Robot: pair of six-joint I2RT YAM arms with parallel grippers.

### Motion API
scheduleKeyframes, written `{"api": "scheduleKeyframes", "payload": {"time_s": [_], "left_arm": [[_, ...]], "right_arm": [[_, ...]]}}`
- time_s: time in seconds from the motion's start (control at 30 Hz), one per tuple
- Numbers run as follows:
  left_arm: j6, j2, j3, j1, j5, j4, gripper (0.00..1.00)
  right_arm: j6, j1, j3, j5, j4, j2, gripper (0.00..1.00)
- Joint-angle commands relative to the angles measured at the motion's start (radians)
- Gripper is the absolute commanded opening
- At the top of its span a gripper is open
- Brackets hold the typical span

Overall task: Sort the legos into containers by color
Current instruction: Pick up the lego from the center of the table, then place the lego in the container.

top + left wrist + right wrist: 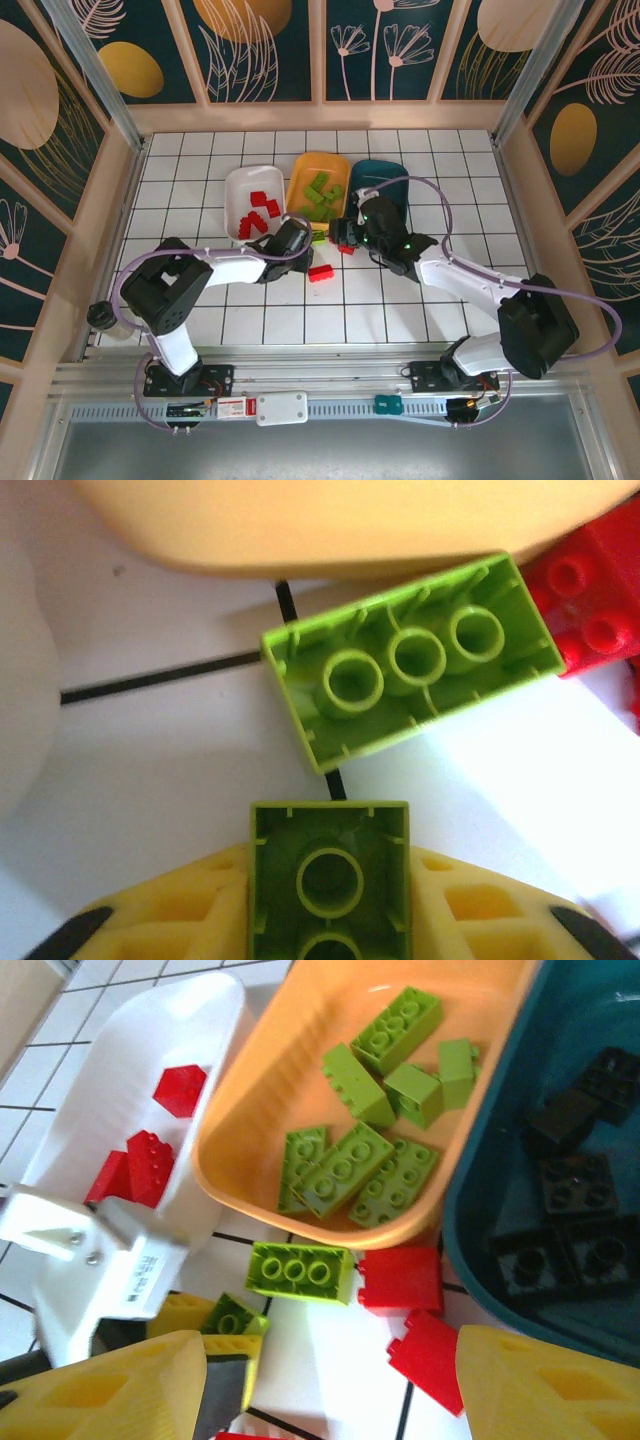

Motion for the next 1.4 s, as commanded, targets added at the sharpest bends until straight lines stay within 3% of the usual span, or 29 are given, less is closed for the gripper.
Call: {"api": "scheduleKeyframes", "payload": {"time_s": [0.0,0.17,0.3,0.4,0.77,0.87,0.97,1.03,1.23,1.37], "left_arm": [[-0.041,-0.1,-0.056,-0.011,0.065,-0.004,0.23],[-0.08,-0.245,-0.088,-0.011,0.068,-0.026,0.2],[-0.061,-0.267,0.021,-0.005,-0.005,-0.079,0.2],[-0.043,-0.194,0.164,0.016,-0.025,-0.092,0.2],[0.008,0.306,0.728,0.115,-0.038,-0.23,0.21],[0.014,0.374,0.817,0.118,-0.035,-0.262,0.33],[0.02,0.401,0.863,0.118,-0.028,-0.283,0.62],[0.021,0.388,0.858,0.118,-0.022,-0.291,0.73],[0.009,0.139,0.54,0.087,0.054,-0.175,0.9],[0.027,-0.028,0.27,-0.017,0.046,-0.14,0.93]], "right_arm": [[0.04,0.005,-0.063,0.039,0.033,-0.05,0.67],[0.074,0.006,-0.159,0.039,0.053,-0.107,0.68],[0.101,0.008,-0.221,0.043,0.055,-0.142,0.67],[0.124,0.014,-0.266,0.048,0.056,-0.17,0.68],[0.171,0.039,-0.351,0.07,0.005,-0.273,0.68],[0.182,0.047,-0.366,0.071,0.0,-0.298,0.67],[0.187,0.052,-0.375,0.071,-0.003,-0.311,0.67],[0.188,0.053,-0.376,0.073,-0.008,-0.318,0.68],[0.184,0.056,-0.375,0.076,-0.01,-0.336,0.67],[0.173,0.055,-0.378,0.087,-0.005,-0.339,0.68]]}}
